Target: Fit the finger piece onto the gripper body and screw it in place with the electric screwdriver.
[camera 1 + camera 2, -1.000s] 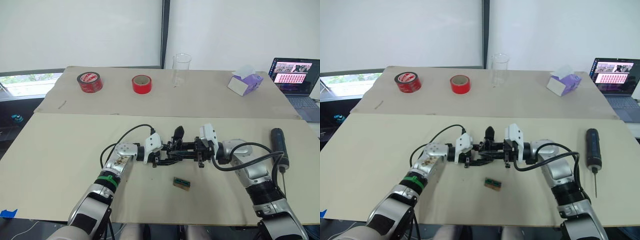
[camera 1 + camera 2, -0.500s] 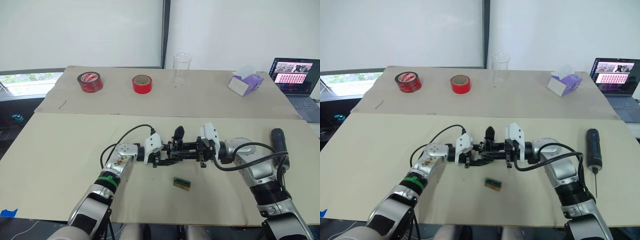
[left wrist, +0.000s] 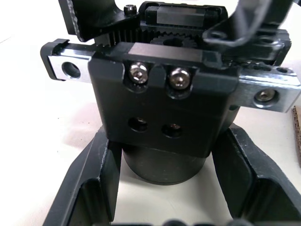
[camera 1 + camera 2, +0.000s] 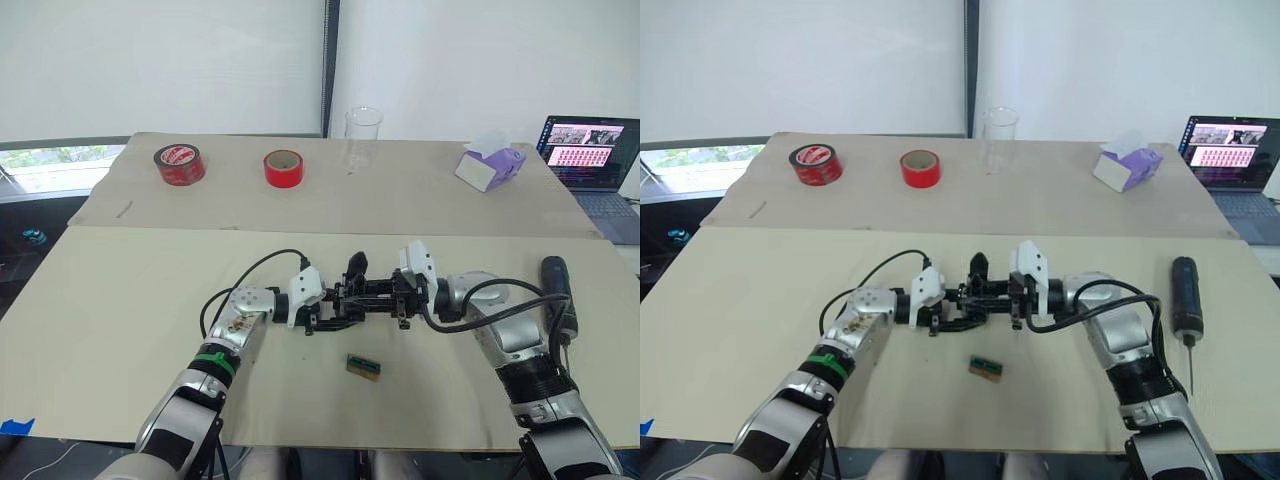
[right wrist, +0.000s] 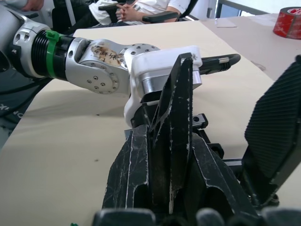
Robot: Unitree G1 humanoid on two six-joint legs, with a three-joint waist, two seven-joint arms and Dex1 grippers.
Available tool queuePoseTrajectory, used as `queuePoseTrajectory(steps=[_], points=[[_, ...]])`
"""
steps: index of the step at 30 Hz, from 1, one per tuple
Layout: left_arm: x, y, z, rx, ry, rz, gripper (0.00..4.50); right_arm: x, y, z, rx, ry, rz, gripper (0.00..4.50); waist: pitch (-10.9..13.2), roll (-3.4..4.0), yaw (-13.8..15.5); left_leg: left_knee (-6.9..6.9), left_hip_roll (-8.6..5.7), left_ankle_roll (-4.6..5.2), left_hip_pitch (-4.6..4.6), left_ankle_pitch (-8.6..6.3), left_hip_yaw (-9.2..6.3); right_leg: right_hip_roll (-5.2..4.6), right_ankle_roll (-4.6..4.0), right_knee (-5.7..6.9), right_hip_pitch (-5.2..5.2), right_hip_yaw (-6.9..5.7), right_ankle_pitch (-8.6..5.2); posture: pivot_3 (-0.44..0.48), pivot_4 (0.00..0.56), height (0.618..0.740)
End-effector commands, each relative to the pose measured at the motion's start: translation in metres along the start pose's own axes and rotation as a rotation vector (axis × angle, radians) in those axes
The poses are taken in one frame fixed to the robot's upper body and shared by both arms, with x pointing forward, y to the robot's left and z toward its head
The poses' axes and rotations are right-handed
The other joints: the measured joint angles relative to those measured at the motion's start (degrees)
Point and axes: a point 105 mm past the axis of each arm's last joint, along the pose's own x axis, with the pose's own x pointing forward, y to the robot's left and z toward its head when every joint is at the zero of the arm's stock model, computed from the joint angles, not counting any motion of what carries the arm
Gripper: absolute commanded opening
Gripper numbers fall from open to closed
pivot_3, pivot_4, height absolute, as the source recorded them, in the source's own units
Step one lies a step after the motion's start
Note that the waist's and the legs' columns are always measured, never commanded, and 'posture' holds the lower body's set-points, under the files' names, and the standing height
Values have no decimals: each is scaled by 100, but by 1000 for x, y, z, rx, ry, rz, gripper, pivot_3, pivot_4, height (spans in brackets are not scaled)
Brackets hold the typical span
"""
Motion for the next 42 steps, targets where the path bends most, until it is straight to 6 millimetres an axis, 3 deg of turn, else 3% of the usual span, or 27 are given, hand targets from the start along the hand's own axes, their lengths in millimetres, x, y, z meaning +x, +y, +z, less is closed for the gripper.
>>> queuePoseTrajectory(steps=[1,10,28,35,42], points=[[-4,-13,-28,-59,100,-38,2275,-2,-1,-10,21,51,-8,449,0,0,0,0,0,0,0,0,0,0,0,0,0,0,0,0,150,740],[-5,-13,-30,-64,105,-30,2275,0,18,-6,53,35,84,449,0,0,-3,-2,1,0,0,-1,-1,0,0,-1,-1,0,0,0,150,740],[-4,-13,-29,-60,106,-33,2275,9,11,-9,28,27,40,449,-1,-1,-18,-3,2,-1,1,0,-1,0,-1,-1,0,0,-1,0,150,740],[-6,-14,-31,-63,108,-30,2275,2,9,-23,49,106,33,449,-20,-4,-29,-4,3,-1,4,0,-1,0,-1,-1,0,0,-1,0,150,740],[-6,-15,-32,-70,106,-25,2275,-4,7,-19,47,112,33,449,-32,-8,-28,-9,3,-1,4,-1,-1,-2,-2,-3,0,1,-2,0,150,740]])
